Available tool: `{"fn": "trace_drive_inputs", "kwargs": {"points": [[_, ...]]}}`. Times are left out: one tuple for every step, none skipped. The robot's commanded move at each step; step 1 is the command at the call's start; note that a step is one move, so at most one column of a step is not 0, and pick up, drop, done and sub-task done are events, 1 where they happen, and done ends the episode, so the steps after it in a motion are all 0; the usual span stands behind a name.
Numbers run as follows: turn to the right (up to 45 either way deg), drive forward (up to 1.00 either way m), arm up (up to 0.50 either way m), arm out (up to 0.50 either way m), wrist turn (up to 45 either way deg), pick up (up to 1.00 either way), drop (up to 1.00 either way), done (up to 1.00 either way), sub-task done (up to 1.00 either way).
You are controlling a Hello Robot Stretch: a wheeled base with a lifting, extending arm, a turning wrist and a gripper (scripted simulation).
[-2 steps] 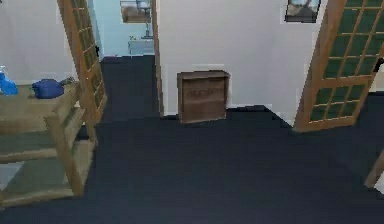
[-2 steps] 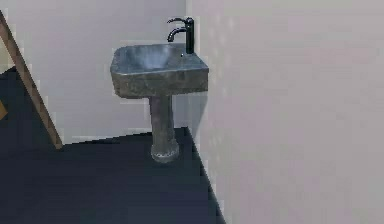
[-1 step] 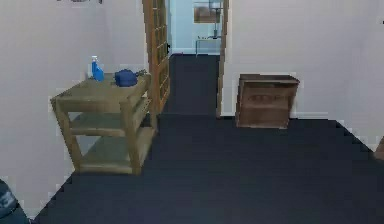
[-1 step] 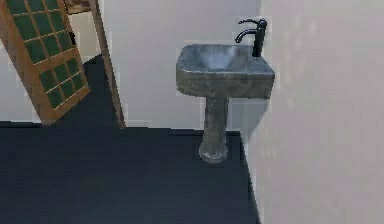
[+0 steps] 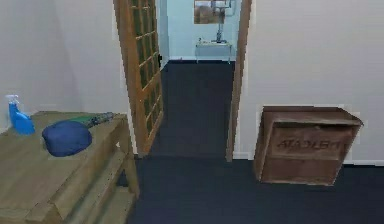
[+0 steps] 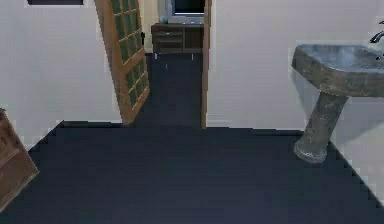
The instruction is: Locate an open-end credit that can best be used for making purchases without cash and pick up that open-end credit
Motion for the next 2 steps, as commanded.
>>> {"fn": "trace_drive_inputs", "kwargs": {"points": [[-3.0, 0.00, 0.00, 0.00, 0.0, 0.00, 0.00, 0.00, 0.00], [0.0, 1.00, 0.00, 0.00, 0.0, 0.00, 0.00, 0.00, 0.00]]}}
